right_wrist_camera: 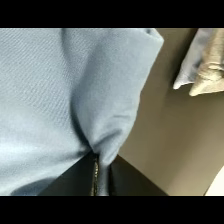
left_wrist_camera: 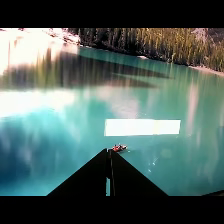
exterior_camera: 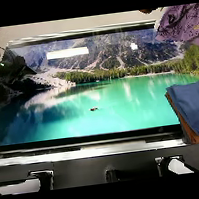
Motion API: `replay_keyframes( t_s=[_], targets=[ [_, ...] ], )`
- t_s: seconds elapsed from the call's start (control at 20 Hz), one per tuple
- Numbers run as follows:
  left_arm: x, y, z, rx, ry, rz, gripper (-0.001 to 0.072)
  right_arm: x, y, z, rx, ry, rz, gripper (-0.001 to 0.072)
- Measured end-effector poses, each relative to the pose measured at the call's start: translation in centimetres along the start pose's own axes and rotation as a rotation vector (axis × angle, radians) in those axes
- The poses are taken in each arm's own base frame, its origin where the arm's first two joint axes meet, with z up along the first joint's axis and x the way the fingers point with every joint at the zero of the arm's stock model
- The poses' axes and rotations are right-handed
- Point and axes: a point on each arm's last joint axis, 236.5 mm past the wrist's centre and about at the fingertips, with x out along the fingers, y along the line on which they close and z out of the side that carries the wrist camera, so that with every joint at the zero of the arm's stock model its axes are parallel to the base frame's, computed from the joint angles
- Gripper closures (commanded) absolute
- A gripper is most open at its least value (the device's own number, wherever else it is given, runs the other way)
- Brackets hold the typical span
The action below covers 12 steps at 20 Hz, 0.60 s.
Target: Fold the clothes and pants, and hang the long-sleeved shirts on hangers.
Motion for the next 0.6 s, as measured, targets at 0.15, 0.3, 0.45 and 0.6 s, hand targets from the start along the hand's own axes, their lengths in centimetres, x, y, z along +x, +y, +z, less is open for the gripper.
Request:
replay_keyframes(
  t_s=[0.15,0.3,0.45,0.6],
  targets=[
    [0.0,0.0,0.0,0.000,0.000,0.000,0.0691,0.0,-0.3,-0.2,0.000,0.006,-0.014,0.0461],
    [0.0,0.0,0.0,0.000,0.000,0.000,0.0690,0.0,-0.8,-0.3,-0.019,0.012,-0.033,0.0352],
    [0.0,0.0,0.0,0.000,0.000,0.000,0.0688,-0.1,-1.0,-0.1,-0.054,0.005,-0.042,0.0419],
    [0.0,0.1,-0.2,-0.002,0.007,0.001,0.0691,-0.6,0.5,0.5,-0.088,-0.022,0.033,0.0576]
  ],
)
